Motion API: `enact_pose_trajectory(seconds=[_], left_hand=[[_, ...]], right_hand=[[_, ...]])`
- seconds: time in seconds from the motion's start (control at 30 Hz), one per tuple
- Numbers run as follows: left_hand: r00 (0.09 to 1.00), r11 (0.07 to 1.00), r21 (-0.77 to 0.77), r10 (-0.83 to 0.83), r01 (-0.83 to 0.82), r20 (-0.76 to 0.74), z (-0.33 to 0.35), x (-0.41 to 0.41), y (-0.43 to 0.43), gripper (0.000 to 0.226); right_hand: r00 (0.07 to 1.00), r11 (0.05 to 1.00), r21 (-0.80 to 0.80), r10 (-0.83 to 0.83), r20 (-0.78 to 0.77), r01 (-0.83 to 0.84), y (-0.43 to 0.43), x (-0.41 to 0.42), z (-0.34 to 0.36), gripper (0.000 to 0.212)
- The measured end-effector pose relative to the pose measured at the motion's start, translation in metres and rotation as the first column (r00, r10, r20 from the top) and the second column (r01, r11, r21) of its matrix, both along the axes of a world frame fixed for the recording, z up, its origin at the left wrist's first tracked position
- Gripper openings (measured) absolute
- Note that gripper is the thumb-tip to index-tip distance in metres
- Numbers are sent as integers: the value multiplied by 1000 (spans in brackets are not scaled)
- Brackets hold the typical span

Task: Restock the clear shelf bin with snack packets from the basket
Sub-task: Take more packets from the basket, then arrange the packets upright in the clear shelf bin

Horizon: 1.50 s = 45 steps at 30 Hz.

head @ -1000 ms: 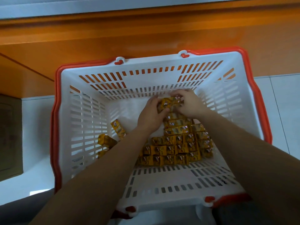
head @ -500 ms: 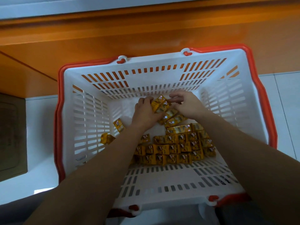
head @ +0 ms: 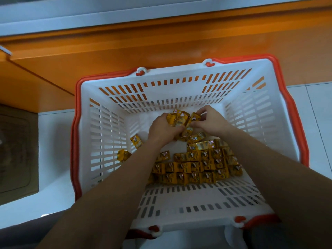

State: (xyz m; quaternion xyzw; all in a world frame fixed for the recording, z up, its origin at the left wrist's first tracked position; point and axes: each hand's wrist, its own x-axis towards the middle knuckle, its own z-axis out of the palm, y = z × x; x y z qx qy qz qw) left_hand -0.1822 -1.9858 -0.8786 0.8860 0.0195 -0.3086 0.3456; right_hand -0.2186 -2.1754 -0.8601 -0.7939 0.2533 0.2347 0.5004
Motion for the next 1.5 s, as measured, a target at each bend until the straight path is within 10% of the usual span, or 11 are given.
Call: enact_pose_trajectory(seconds=[0.4,0.63,0.83,1.23,1.33,1.5], left_hand=[[879,756,-482,262,-443,-398,72,-24,-2,49],[913,722,-575,204,-384,-353,154,-41,17,14],[958,682,-673,202,-286,-203,254,-42,34,16],[973,668,-740,212,-79,88,421,-30,75,10],[944,643,-757,307,-115,118,433,-19,80,15],[912,582,-793,401,-179,88,438,0,84,23]], right_hand=[[940,858,424,-338,43,289,31,-7,60,20],[927,816,506,-366,75,281,42,-25,126,49],[929,740,649,-343,135,179,51,-21,230,30],[868,897,433,-142,476,-91,59,-34,408,52],[877,843,538,-245,413,-18,58,-25,416,27],[903,687,724,-267,335,-66,69,-3,425,44]])
